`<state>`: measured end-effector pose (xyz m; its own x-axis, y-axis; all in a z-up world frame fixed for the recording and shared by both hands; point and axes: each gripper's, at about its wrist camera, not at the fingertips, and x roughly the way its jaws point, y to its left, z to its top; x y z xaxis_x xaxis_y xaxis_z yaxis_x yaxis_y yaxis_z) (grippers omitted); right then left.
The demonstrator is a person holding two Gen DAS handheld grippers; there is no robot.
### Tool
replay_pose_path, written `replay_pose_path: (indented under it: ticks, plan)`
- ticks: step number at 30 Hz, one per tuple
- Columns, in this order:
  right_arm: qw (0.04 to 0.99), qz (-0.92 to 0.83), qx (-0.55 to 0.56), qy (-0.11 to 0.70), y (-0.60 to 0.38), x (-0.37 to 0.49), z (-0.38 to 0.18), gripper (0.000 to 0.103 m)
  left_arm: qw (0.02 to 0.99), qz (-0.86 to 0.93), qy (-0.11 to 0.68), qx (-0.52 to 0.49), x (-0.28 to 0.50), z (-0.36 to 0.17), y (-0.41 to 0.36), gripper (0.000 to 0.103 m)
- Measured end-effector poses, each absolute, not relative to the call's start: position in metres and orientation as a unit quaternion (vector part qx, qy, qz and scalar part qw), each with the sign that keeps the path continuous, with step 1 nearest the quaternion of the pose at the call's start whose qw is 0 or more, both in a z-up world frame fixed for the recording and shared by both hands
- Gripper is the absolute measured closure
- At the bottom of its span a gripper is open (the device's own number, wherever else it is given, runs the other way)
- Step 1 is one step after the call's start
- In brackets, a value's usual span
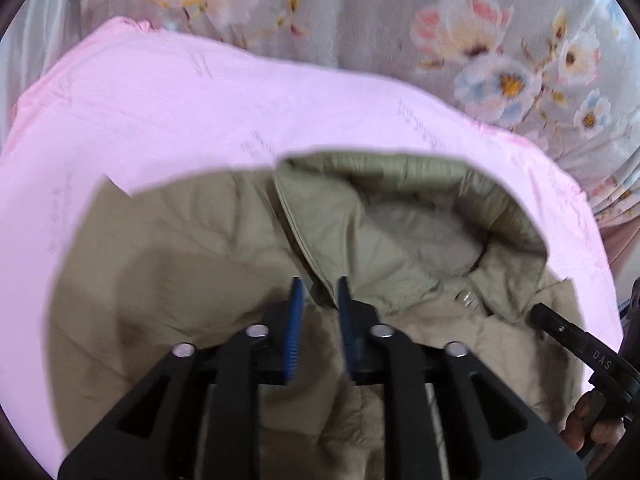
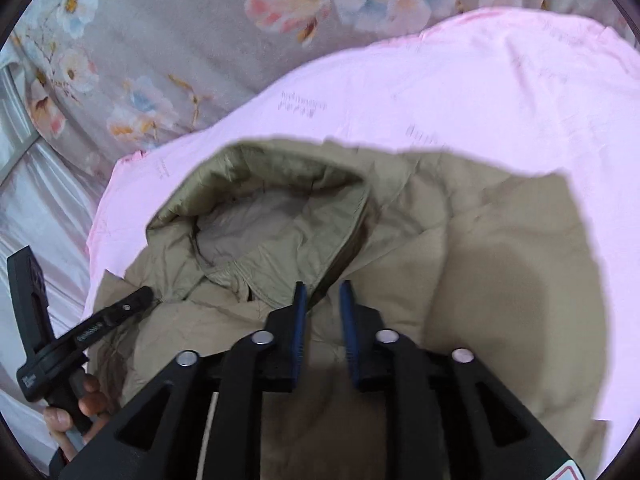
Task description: Fold large clothes
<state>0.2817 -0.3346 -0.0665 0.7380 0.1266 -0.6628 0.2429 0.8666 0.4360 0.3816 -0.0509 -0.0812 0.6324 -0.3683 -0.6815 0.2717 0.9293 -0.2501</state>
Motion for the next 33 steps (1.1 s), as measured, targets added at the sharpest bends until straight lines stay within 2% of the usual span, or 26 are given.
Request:
replay_pose_path:
  ticks: [1,5,8,12,13,16,18,20,22,24,33]
  plan:
    - [0.898,-0.033,0.266,0.348,-0.34,0.281,-0.057,0.073,0.906,-0.178,0.377,-0.071,0.384,-0.063,-0.042,0.066]
    - [0.891,-0.035,0.314,0.327,-0.354,0.314,-0.025,0.073,0.911,-0.172,0.362,-0.101,0.417,-0.014,-0.035,0.055]
    - [0.891,-0.045,0.314,0.325,-0.35,0.352,-0.015,0.073,0.905,-0.154,0.382,-0.11,0.459,-0.003,-0.052,0.054]
    - [0.883,-0.058,0.318,0.342,-0.348,0.398,-0.028,0.073,0.876,-0.127,0.444,-0.136,0.508,-0.033,-0.073,0.055]
    - [0.881,-0.063,0.309,0.353,-0.347,0.404,-0.033,0.073,0.873,-0.121,0.453,-0.132,0.512,-0.042,-0.077,0.056]
    - [0.873,-0.048,0.243,0.421,-0.327,0.417,-0.056,0.075,0.85,-0.145,0.498,-0.094,0.508,-0.072,-0.096,0.072]
    - [0.882,-0.03,0.182,0.434,-0.308,0.403,-0.062,0.076,0.855,-0.145,0.496,-0.041,0.491,-0.078,-0.107,0.074]
    - [0.892,-0.039,0.122,0.433,-0.295,0.386,-0.064,0.077,0.865,-0.141,0.482,0.012,0.472,-0.082,-0.11,0.081]
    - [0.896,-0.061,0.087,0.432,-0.292,0.376,-0.069,0.083,0.864,-0.14,0.483,0.022,0.464,-0.09,-0.107,0.084]
    - [0.896,-0.073,0.074,0.431,-0.294,0.37,-0.077,0.085,0.869,-0.133,0.476,0.032,0.459,-0.099,-0.103,0.087]
    - [0.901,-0.079,0.076,0.42,-0.296,0.371,-0.097,0.086,0.905,-0.104,0.406,0.076,0.44,-0.114,-0.116,0.087]
